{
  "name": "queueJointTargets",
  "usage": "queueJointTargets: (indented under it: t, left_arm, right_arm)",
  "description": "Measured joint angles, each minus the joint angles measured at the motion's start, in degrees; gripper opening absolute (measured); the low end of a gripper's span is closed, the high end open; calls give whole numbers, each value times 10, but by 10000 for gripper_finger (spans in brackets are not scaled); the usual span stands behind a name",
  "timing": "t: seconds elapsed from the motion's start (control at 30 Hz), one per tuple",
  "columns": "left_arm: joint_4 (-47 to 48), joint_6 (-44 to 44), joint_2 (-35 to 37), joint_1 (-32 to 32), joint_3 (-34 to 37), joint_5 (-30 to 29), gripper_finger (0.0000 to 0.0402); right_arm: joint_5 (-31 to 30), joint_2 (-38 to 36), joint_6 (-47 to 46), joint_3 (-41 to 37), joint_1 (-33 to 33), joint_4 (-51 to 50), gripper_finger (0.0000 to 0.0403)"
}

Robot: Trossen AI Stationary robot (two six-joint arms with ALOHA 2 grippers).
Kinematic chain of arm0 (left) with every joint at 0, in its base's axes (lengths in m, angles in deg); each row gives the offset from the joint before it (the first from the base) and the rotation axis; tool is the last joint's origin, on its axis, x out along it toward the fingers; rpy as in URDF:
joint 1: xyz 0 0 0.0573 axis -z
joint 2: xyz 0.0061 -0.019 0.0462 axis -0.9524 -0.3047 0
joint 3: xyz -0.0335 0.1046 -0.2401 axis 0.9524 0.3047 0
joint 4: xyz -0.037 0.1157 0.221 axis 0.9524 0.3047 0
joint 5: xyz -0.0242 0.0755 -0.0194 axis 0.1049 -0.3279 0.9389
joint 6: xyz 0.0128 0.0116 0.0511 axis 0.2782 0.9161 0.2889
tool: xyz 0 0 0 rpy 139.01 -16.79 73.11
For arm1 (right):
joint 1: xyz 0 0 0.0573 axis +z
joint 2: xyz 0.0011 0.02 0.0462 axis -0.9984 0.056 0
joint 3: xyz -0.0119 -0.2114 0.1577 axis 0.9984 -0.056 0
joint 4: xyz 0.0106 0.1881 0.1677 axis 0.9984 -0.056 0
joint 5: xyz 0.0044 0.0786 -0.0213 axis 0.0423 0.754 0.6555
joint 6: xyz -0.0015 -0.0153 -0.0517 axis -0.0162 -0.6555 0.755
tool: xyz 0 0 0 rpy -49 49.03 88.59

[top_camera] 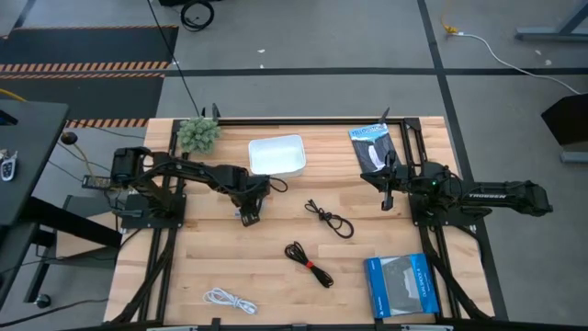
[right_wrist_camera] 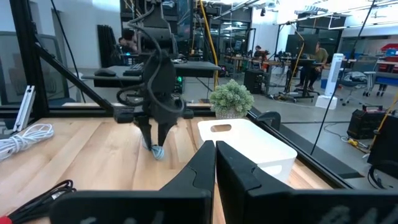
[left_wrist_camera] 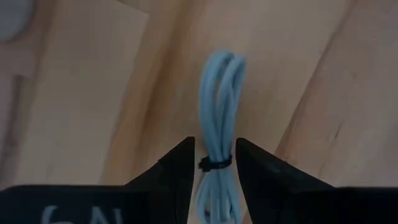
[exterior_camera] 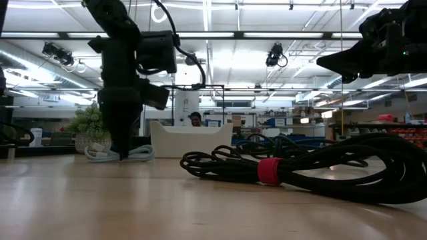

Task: Pick and place USB-C Cables
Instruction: Put the blue charger cable into the white bin

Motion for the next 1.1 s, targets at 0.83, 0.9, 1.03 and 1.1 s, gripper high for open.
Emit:
queueJointTargets:
  t: [0.83,0.9,1.03,1.1]
  left_arm:
    - [3,-3,-19,1,-17,29,44]
    - [4,-3,-19,1,-27,35,42]
    - [24,4,-19,1,-53,48,42]
    - [38,12,-19,1,-68,51,42]
  right_arm:
    - [0,0,0,0,0,5,20]
    - [0,0,0,0,0,5,20]
    - [0,0,0,0,0,5,20]
    - [0,0,0,0,0,5,20]
